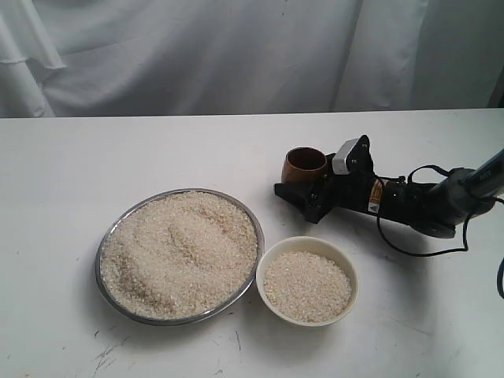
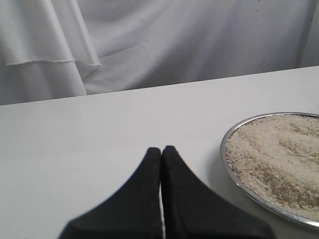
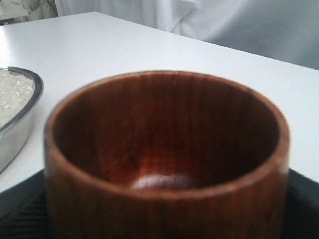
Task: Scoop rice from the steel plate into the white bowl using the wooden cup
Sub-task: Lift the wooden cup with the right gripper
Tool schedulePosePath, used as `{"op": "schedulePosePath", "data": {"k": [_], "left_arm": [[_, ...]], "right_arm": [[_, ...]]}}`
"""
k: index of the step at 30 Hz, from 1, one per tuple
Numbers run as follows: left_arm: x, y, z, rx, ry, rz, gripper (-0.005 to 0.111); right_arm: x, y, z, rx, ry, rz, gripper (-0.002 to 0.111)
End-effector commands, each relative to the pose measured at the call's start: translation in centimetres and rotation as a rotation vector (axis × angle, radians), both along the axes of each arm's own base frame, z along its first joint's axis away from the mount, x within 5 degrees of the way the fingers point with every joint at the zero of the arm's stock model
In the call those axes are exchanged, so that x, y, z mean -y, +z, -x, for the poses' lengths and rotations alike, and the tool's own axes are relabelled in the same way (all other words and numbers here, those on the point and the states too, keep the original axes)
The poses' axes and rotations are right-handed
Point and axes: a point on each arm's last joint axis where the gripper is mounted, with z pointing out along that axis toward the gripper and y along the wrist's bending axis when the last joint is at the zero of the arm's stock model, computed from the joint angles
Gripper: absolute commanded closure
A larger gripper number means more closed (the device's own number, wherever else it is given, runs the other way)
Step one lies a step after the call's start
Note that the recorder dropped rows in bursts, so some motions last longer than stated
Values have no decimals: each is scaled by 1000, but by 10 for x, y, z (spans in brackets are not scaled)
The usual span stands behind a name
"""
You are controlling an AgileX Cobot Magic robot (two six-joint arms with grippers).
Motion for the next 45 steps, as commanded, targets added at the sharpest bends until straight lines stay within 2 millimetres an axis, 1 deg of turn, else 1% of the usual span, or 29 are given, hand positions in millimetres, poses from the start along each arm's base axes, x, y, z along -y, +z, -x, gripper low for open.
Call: {"op": "schedulePosePath", "data": {"k": [1,5,9,12,14,18,20,22,23,25,27,29,35,38,42,45], "left_arm": [[0,1,-1,5,-5,5,107],[0,1,-1,5,-5,3,107],[0,1,-1,5,-5,3,107],[0,1,-1,5,-5,3,107],[0,1,-1,5,-5,3,107],[0,1,-1,5,-5,5,107],[0,1,-1,5,-5,5,107],[0,1,-1,5,-5,5,107],[0,1,-1,5,-5,5,107],[0,1,-1,5,-5,5,107],[0,1,-1,5,-5,5,107],[0,1,-1,5,-5,5,107],[0,1,-1,5,-5,4,107],[0,1,-1,5,-5,4,107],[0,1,-1,5,-5,4,107],[0,1,-1,5,-5,5,107]], "right_arm": [[-2,16,0,-68,41,-37,108],[-2,36,-3,-57,49,15,108],[2,64,-6,-128,22,68,108],[5,84,-5,-130,25,123,108],[6,98,-3,-127,42,176,108],[7,125,7,-199,81,244,108],[9,137,12,-208,97,281,108],[9,155,14,-218,76,261,108],[9,162,17,-223,69,251,108],[9,179,23,-200,62,242,108],[11,192,30,-175,47,247,108],[14,200,36,-185,-8,250,108],[28,210,57,-197,-189,305,108],[30,214,70,-194,-296,312,108],[26,224,86,-180,-370,298,108],[19,228,97,-144,-387,338,108]]}}
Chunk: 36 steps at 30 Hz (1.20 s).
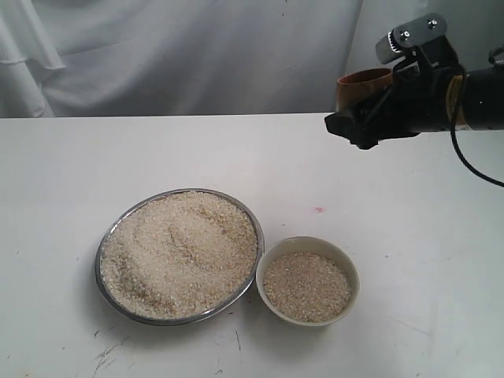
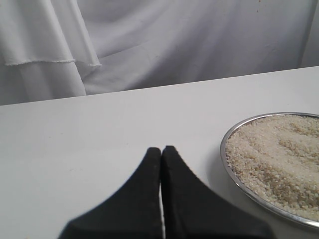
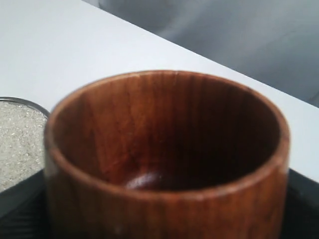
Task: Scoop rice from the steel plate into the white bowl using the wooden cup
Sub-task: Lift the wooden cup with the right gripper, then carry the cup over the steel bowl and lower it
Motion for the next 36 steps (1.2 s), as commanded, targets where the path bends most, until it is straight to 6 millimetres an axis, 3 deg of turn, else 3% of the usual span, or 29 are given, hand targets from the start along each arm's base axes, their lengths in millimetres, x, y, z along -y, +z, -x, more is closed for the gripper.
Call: {"op": "schedulePosePath", "data": {"k": [1,8,15,20,27,31,36], "left_arm": [[0,1,-1,5,-5,5,107],[0,1,-1,5,-5,5,107],[0,1,-1,5,-5,3,107],[0,1,-1,5,-5,3,107],[0,1,-1,5,-5,6,107],[0,1,-1,5,-5,6,107],[0,1,-1,5,-5,4,107]], "right_arm": [[-9,10,17,50,-21,44,108],[-29,6,29,38,38,52,108],[-36,-4,34,34,-12,127,108],[-45,-6,39,28,56,118,108],[-57,-2,42,147,128,220,108],[-63,-5,45,192,99,482,108],[-77,-4,56,165,304,774,108]]}}
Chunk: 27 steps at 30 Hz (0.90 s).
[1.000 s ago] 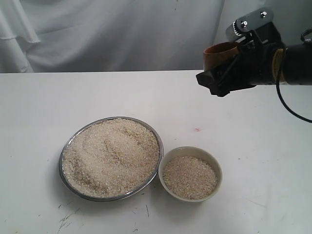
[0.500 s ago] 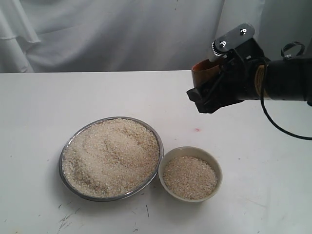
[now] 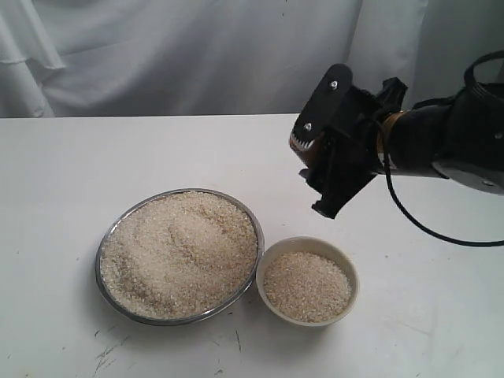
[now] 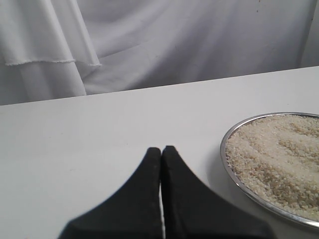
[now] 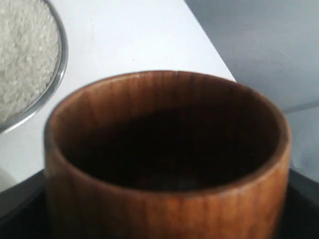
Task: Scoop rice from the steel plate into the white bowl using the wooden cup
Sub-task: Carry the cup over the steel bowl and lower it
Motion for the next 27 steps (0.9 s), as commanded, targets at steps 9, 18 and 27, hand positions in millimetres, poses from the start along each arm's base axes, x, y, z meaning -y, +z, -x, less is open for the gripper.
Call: {"op": "schedulePosePath", "data": {"k": [9,18,27], "left_arm": [[0,1,-1,5,-5,6,107],[0,1,-1,5,-5,3,107],[0,1,-1,5,-5,6,107]], "right_arm": [[-22,37,13,-164,93,359,108],[-80,33,9,-99,255,373,108],[-122,19,-21,-85,210,409,108]]}}
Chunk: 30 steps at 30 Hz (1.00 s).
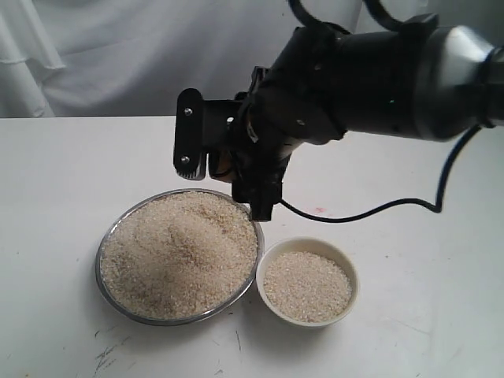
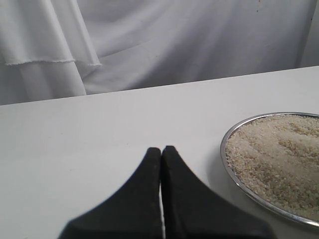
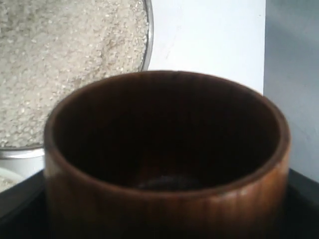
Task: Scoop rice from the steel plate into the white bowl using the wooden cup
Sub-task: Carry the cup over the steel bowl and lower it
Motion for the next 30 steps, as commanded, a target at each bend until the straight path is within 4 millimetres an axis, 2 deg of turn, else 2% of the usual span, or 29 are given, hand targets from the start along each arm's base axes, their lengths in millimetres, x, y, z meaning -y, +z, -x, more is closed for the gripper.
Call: {"op": "schedulePosePath", "data": {"k": [1,10,23,30], "left_arm": [[0,1,-1,5,-5,6,107],[0,1,-1,5,-5,3,107],[0,1,-1,5,-5,6,107],[0,1,-1,5,-5,6,107]], "right_arm": [[-14,-4,-11,7,-89,-34,108],[-21,-11,-14,4,-100,-82,108],[-39,-12,5,-13,-57,-71,108],[-41,-14,12,-35,-79,-41,108]]}}
